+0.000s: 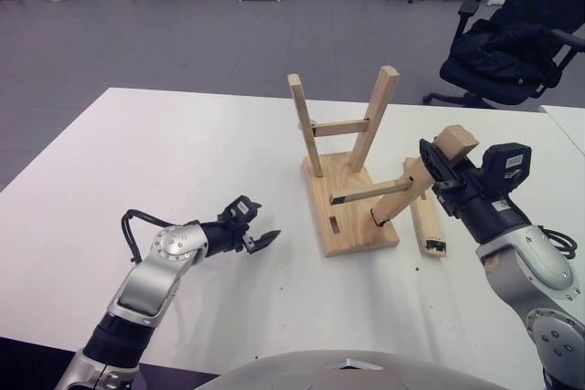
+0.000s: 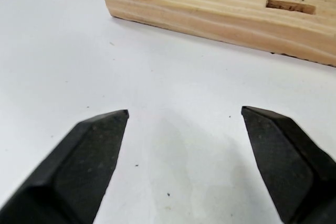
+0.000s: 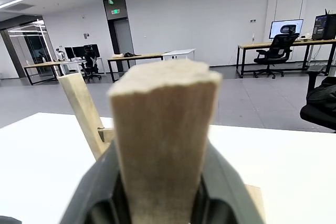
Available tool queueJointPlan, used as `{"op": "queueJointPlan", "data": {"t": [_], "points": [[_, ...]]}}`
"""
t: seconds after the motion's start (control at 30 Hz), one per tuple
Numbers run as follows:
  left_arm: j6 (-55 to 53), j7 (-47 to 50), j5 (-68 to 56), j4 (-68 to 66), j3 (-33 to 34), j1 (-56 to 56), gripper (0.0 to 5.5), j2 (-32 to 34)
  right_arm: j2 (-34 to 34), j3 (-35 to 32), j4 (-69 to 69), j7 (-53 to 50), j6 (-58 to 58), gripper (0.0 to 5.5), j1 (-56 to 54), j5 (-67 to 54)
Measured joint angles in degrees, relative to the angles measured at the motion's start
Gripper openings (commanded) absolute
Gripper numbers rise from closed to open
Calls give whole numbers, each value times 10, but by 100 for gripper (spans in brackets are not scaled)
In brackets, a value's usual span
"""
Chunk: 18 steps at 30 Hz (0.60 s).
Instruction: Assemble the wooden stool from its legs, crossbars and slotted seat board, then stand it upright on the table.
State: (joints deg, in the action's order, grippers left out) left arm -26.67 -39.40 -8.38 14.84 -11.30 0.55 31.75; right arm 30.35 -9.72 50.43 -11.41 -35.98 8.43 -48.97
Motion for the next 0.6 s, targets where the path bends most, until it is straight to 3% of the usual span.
{"op": "queueJointPlan", "data": {"t": [0.33, 0.6], "points": [[-1, 37, 0, 10, 25, 18, 397, -26, -5, -41, -58, -52, -84, 104, -35, -121], [-1, 50, 1, 6, 24, 30, 397, -46, -7, 27, -70, -14, -48, 104, -43, -25]]}}
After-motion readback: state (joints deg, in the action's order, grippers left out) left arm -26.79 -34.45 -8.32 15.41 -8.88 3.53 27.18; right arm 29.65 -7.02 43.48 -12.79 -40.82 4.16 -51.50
